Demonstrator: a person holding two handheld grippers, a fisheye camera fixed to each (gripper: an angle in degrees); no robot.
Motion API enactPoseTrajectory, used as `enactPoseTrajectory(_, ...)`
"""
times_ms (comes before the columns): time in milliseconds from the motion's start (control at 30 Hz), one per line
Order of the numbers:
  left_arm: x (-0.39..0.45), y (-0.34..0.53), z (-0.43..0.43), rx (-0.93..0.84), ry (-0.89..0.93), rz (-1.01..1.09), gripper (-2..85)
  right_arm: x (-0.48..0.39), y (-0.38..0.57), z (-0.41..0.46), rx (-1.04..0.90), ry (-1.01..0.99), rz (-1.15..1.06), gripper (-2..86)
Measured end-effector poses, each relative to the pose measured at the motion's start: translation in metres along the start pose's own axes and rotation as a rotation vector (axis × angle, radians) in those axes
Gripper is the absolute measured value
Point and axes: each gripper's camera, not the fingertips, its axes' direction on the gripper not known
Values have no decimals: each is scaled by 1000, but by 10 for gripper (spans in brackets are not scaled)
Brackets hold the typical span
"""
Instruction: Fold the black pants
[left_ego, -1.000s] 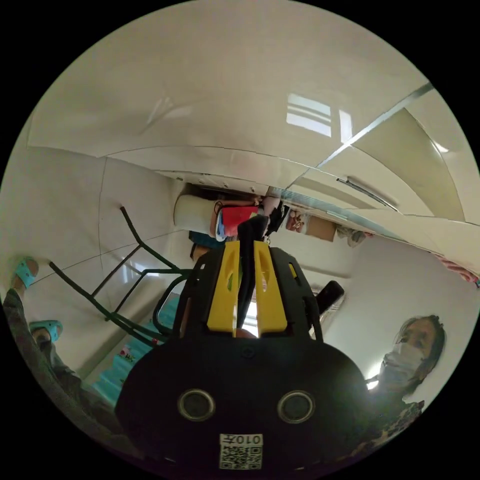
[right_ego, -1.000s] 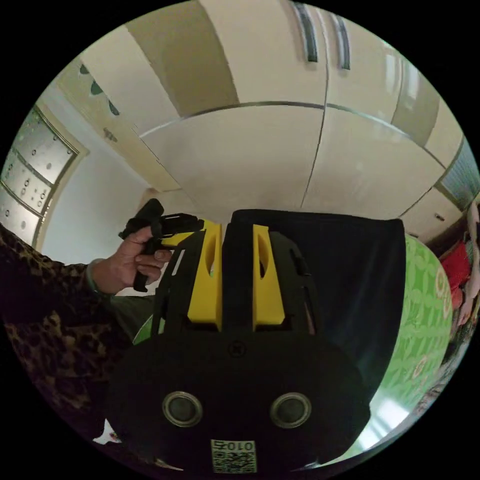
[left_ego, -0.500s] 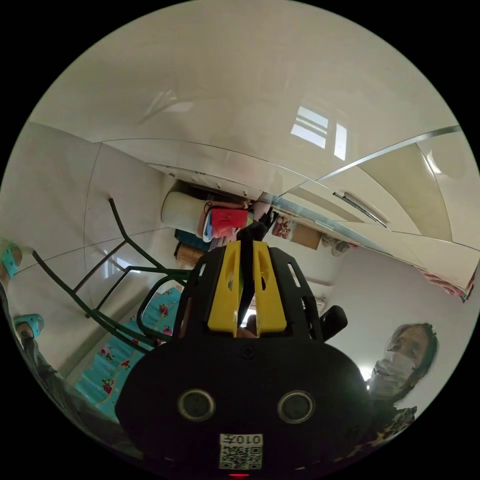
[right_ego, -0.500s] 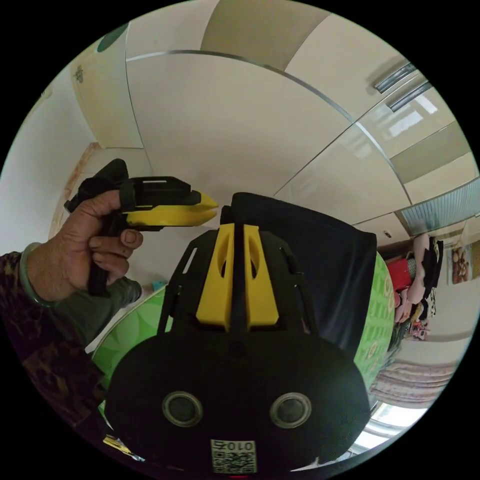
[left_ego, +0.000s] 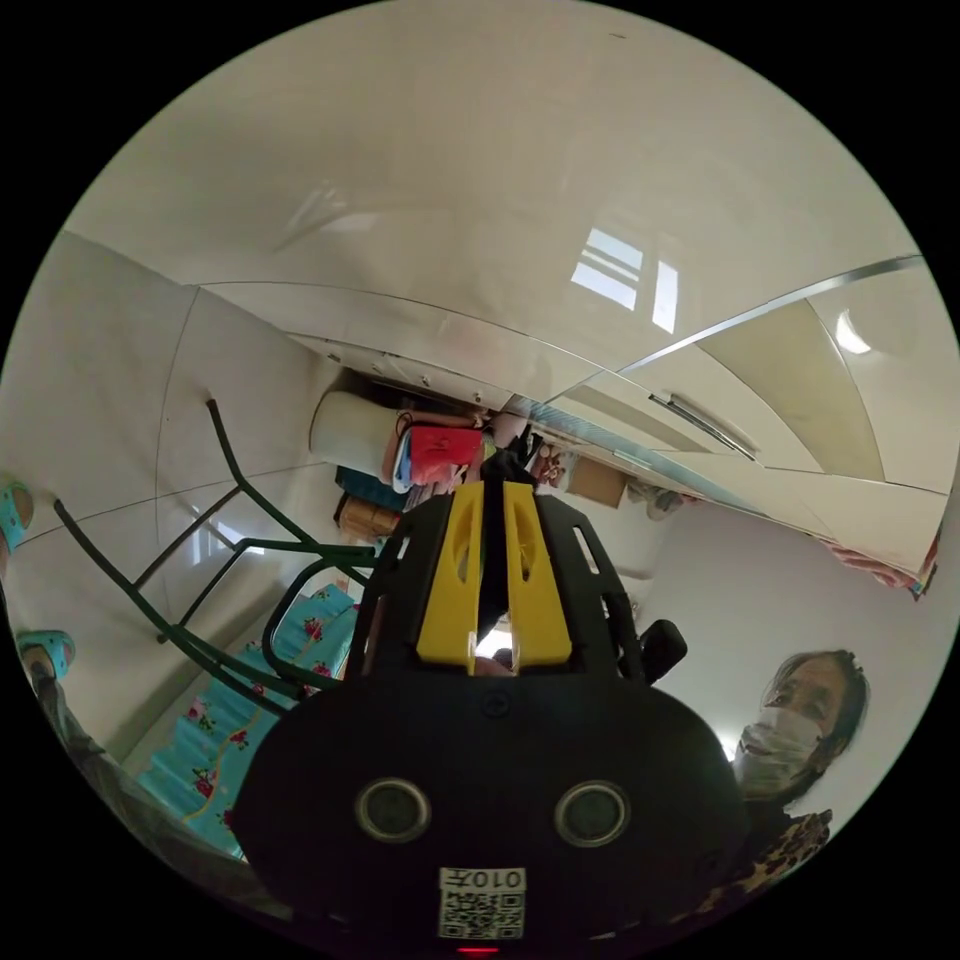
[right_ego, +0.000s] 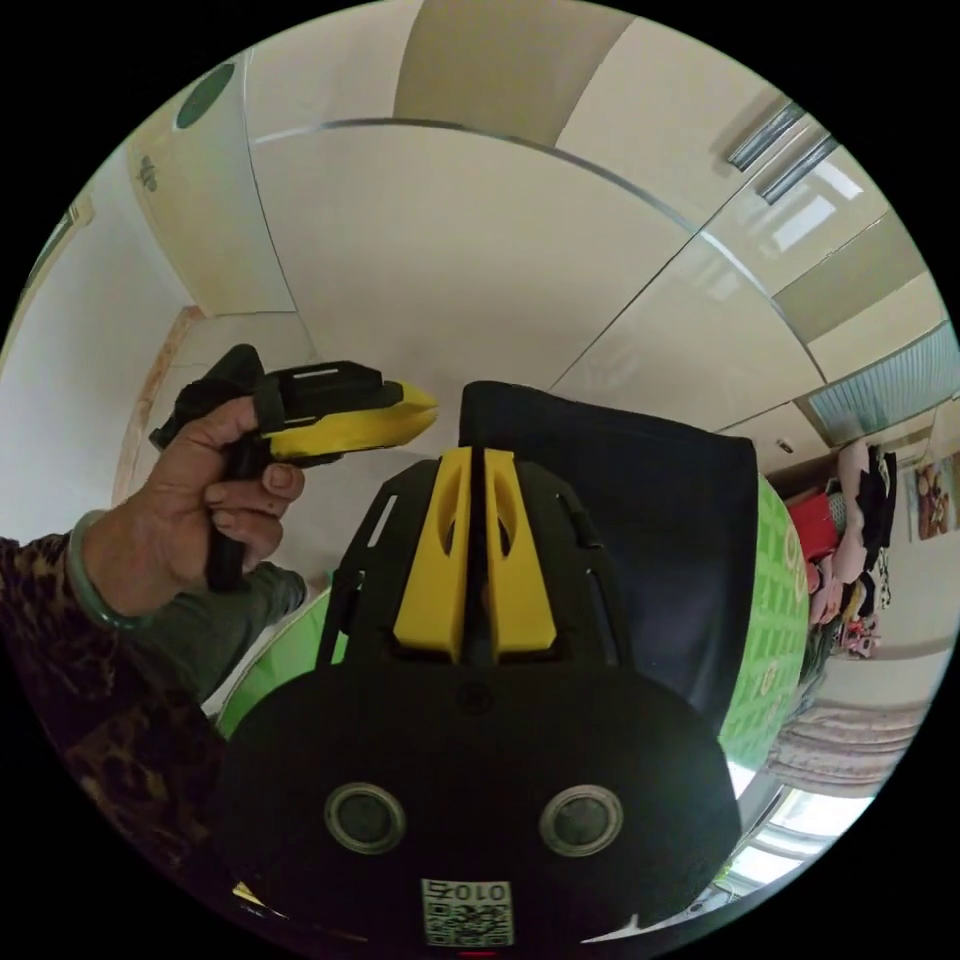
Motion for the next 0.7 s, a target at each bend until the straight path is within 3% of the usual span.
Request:
enactPoseTrajectory(267,5,8,3,-36,61,30,56,20,13,27,9,-45,27,49)
enactPoseTrajectory(433,-20,14,17,-39,192,-54,94,112,62,51,119,-533,194,50)
enactPoseTrajectory(700,-32,25,42,-34,158,-16,142,305,156,88,296,-837,417,75)
